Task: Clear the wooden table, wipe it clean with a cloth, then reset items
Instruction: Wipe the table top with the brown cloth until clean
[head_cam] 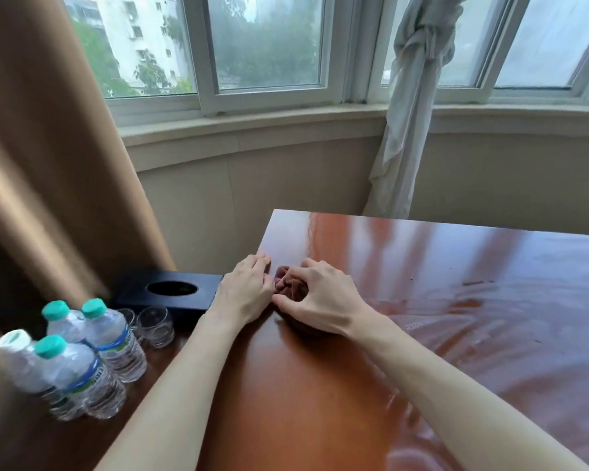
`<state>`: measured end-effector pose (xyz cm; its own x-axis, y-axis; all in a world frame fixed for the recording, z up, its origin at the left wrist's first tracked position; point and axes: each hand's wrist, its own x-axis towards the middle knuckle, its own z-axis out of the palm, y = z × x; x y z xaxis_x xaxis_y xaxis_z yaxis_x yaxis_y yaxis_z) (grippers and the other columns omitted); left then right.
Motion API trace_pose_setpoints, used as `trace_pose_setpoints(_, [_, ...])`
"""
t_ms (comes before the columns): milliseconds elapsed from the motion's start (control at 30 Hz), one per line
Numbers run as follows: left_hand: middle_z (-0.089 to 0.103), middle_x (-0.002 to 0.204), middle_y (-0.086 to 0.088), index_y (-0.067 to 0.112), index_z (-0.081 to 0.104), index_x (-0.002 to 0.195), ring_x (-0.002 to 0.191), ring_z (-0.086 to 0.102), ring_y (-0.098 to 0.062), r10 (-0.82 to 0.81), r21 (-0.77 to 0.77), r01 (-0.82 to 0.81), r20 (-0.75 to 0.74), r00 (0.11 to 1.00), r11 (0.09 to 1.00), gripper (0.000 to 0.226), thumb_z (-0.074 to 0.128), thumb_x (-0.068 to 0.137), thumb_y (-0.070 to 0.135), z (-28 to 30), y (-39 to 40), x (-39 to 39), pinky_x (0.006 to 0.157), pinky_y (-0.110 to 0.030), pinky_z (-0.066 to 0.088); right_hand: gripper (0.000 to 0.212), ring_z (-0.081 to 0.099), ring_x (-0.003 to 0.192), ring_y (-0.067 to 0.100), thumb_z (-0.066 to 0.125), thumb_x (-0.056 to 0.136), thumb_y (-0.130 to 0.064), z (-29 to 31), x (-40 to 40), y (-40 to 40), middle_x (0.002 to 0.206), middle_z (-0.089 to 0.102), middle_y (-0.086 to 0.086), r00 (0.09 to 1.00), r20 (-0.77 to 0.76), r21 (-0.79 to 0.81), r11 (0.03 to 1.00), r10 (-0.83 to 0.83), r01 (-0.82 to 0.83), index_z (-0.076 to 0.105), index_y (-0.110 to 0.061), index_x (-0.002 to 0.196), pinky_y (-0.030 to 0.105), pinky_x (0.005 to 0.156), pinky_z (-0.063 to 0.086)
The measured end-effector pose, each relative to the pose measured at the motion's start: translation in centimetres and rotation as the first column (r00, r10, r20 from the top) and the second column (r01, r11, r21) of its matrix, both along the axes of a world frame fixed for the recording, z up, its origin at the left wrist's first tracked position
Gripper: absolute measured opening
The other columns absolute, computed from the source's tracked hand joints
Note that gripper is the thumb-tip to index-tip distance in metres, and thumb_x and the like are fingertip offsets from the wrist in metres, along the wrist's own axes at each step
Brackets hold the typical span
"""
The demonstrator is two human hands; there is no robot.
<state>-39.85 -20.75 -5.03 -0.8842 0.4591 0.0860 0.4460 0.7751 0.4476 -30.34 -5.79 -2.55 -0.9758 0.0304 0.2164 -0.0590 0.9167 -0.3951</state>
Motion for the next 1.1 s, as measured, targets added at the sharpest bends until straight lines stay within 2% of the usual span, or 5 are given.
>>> trace_pose_setpoints(167, [0.026, 0.165, 0.006, 0.019, 0.037, 0.153, 0.147, 0.031, -0.019, 0.062, 0.068, -0.068, 0.079, 0.995, 0.995, 0.047, 0.026, 0.108, 0.028, -0.3, 1.0, 0.5, 0.114, -0.036, 0.027, 0.041, 0.057, 0.094, 0.011, 0.05, 0.076, -0.063, -0.5, 1.3, 0.4, 0.095, 0.061, -0.012, 0.997, -0.041, -0.012, 0.998, 0.059, -0.06, 0.069, -0.037, 0.101, 0.038, 0.081, 0.054])
trace_pose_setpoints(367, [0.019, 0.167, 0.005, 0.017, 0.028, 0.159, 0.153, 0.015, -0.01, 0.057, 0.071, -0.057, 0.001, 0.998, 0.996, 0.056, 0.029, 0.107, 0.037, -1.9, 1.2, -0.2, 0.125, -0.03, 0.014, 0.044, 0.069, 0.097, 0.026, 0.052, 0.066, -0.061, -0.8, -13.3, 8.0, 0.097, 0.071, -0.008, 0.971, -0.091, -0.068, 0.974, -0.22, 0.215, 0.074, -0.043, 0.1, 0.039, 0.086, 0.056])
trace_pose_setpoints(600, [0.012, 0.167, 0.013, 0.021, 0.024, 0.16, 0.153, 0.001, 0.0, 0.068, 0.03, -0.066, -0.062, 0.996, 0.997, 0.066, 0.026, 0.099, 0.048, -2.0, 1.2, -0.2, 0.125, -0.027, 0.012, 0.024, 0.064, 0.097, 0.031, 0.066, 0.076, -0.048, -0.5, -23.0, 11.2, 0.096, 0.07, -0.002, 0.929, -0.081, -0.058, 0.932, -0.362, 0.358, 0.074, -0.033, 0.094, 0.033, 0.074, 0.038])
trace_pose_setpoints(967, [0.034, 0.16, -0.01, 0.011, 0.054, 0.134, 0.151, 0.022, -0.025, 0.107, -0.012, -0.109, -0.088, 0.99, 0.994, 0.045, 0.045, 0.099, 0.037, -0.6, 1.0, 1.2, 0.116, -0.042, 0.03, 0.029, 0.058, 0.095, 0.016, 0.061, 0.078, -0.057, -1.3, -2.6, 2.8, 0.096, 0.062, -0.012, 0.993, -0.119, 0.002, 1.0, -0.018, 0.018, 0.069, -0.042, 0.102, 0.034, 0.074, 0.045])
trace_pose_setpoints(1100, [0.046, 0.15, -0.009, 0.013, 0.059, 0.122, 0.143, 0.031, -0.026, 0.098, -0.017, -0.101, -0.119, 0.988, 0.995, 0.058, 0.027, 0.089, 0.047, -0.3, 1.0, 1.7, 0.11, -0.045, 0.038, 0.035, 0.055, 0.09, 0.014, 0.051, 0.077, -0.059, -1.4, 2.3, 2.4, 0.094, 0.062, -0.012, 0.983, -0.144, 0.024, 0.994, 0.111, -0.109, 0.067, -0.037, 0.099, 0.038, 0.074, 0.053])
